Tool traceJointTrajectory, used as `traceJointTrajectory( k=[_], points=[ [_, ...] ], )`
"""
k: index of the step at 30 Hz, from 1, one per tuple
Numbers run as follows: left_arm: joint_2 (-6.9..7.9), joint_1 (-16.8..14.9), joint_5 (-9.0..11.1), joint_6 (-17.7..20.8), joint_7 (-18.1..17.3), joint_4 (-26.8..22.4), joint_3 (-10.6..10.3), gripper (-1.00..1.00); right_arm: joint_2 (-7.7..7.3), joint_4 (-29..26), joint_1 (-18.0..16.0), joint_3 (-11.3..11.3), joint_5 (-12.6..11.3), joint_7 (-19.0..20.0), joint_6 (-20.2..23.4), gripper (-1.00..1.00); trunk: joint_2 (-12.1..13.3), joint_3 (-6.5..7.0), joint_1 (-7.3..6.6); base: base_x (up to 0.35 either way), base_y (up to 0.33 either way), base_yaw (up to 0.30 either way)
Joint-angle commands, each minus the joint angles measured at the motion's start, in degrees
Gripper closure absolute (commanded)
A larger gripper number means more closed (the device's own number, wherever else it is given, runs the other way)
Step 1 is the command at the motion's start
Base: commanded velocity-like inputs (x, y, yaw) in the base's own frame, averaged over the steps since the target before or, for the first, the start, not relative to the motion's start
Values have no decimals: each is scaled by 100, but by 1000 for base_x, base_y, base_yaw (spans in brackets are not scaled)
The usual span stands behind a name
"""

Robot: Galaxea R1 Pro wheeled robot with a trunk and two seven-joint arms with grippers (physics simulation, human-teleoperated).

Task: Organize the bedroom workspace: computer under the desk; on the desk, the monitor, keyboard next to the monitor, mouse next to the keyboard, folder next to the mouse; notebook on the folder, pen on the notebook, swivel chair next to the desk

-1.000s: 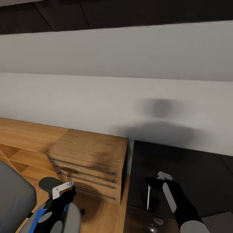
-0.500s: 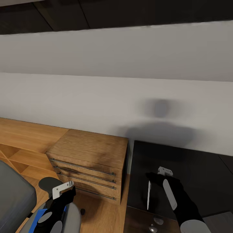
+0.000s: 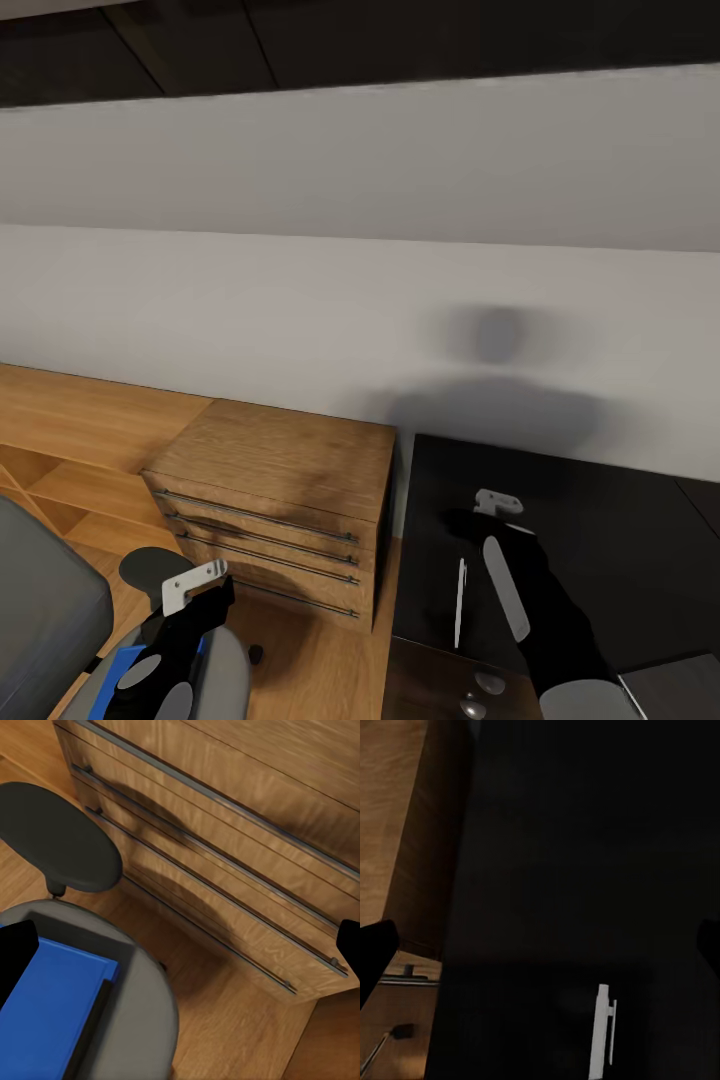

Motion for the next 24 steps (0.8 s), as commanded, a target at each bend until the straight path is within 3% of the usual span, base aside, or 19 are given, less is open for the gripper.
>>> traceJointTrajectory(
  k=[1,7,24],
  points=[
    [9,-5,43,13,53,-9,-11,-100,51,-33,-3,25,-58,-88,25,-100,-7,-8,1,0,0,0],
    [16,-5,40,9,62,-9,-7,-100,180,-69,0,82,-52,-182,31,-100,-7,-8,1,0,0,107],
    [25,-5,35,-2,237,-9,10,-100,224,-30,0,215,-41,-195,7,-100,-7,-8,1,0,0,265]
  ],
)
